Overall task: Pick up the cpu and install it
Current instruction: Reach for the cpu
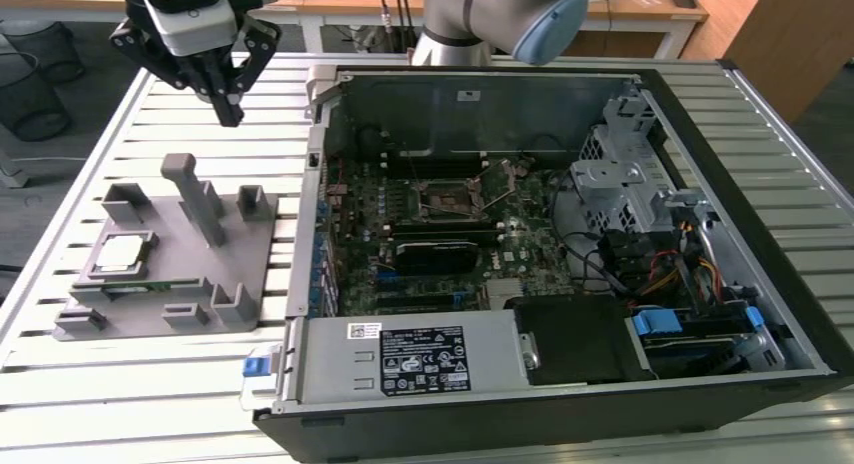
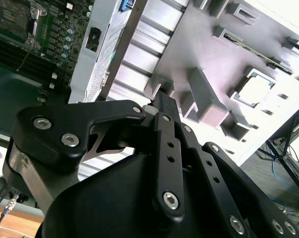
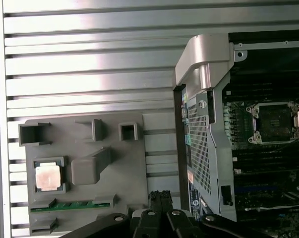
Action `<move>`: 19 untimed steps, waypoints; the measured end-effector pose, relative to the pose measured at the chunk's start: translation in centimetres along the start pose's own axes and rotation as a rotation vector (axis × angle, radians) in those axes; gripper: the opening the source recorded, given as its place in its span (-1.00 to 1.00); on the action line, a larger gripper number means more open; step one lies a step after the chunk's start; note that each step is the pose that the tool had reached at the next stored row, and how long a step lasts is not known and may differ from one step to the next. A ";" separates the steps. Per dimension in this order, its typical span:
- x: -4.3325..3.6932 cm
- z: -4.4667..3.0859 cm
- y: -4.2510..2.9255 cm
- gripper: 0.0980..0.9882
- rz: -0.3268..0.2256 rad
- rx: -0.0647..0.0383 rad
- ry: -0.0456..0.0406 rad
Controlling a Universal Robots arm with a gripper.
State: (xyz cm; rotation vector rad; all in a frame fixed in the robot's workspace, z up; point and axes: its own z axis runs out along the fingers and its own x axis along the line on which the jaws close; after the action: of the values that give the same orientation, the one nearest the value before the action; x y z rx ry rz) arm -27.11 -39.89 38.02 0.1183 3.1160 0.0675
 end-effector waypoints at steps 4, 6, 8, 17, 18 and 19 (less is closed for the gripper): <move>0.41 0.02 -0.03 -0.98 0.000 0.000 0.0000; 0.63 0.02 -0.05 -0.98 0.000 0.000 0.0000; 0.84 0.04 -0.07 -0.98 0.000 0.000 0.0000; 1.71 0.08 -0.13 -0.98 0.000 0.000 0.0001; 1.82 0.09 -0.14 -0.98 0.000 0.000 0.0002; 1.94 0.10 -0.15 -0.98 0.000 0.000 0.0002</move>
State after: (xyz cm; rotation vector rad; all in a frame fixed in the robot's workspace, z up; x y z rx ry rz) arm -29.05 -39.89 37.88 0.1183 3.1162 0.0675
